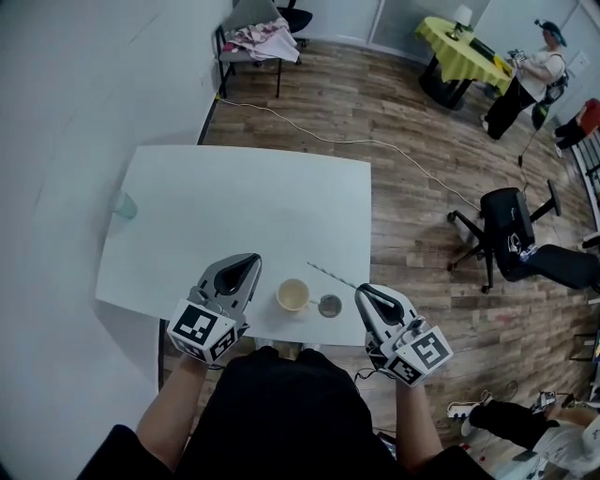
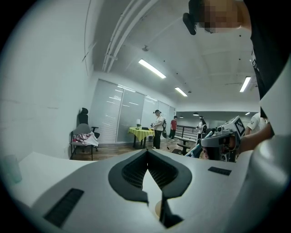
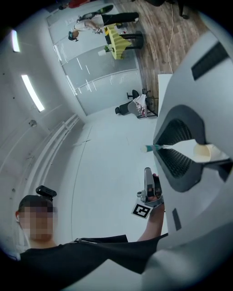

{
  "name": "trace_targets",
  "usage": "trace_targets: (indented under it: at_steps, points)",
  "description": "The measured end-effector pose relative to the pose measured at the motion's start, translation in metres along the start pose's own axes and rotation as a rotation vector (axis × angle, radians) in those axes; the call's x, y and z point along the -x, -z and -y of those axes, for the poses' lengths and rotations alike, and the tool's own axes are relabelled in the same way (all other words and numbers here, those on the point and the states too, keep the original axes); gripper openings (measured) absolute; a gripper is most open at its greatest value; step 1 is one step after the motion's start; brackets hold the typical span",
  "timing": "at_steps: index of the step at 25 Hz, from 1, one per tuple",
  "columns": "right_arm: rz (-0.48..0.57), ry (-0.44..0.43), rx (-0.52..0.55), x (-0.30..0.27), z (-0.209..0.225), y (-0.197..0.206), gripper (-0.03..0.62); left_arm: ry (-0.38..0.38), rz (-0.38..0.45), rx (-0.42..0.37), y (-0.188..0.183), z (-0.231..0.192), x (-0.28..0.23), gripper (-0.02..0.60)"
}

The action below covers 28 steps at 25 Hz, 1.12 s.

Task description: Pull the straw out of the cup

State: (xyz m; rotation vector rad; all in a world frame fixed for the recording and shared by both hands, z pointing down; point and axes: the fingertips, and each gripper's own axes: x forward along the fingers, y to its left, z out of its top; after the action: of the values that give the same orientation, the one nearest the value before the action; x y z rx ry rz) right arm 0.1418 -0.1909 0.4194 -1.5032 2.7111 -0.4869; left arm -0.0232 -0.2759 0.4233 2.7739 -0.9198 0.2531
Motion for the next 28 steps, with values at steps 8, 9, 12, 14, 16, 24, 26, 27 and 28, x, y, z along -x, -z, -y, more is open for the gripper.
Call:
trace_targets:
  at_steps: [8, 9, 12, 14, 16, 24, 26, 27, 28]
  points:
    - [0.086, 0.008, -0.017, 0.003, 0.004, -0.028, 0.040, 0.002, 0.030, -0.031, -0.017, 0.001, 0.007, 0.014]
    - [0.098, 0.006, -0.023, 0.004, 0.004, -0.032, 0.040, 0.001, 0.034, -0.034, -0.019, 0.002, 0.007, 0.014]
    - [0.133, -0.006, -0.034, 0.004, 0.001, -0.042, 0.040, -0.002, 0.045, -0.041, -0.022, 0.002, 0.010, 0.014]
    - [0.148, -0.012, -0.028, 0.003, 0.000, -0.048, 0.040, -0.004, 0.053, -0.045, -0.024, 0.002, 0.011, 0.014]
    - [0.161, -0.014, -0.023, 0.003, 0.001, -0.054, 0.040, -0.005, 0.061, -0.050, -0.028, 0.001, 0.012, 0.014]
    - [0.204, -0.008, -0.021, 0.000, 0.004, -0.070, 0.040, -0.010, 0.083, -0.071, -0.041, -0.005, 0.017, 0.014]
    - [0.216, -0.007, -0.031, -0.002, 0.005, -0.072, 0.038, -0.014, 0.088, -0.070, -0.042, -0.008, 0.017, 0.014]
    - [0.219, -0.007, -0.033, -0.003, 0.006, -0.074, 0.038, -0.017, 0.090, -0.068, -0.044, -0.009, 0.017, 0.014]
    - [0.219, -0.007, -0.033, -0.004, 0.006, -0.075, 0.038, -0.019, 0.091, -0.067, -0.045, -0.010, 0.017, 0.014]
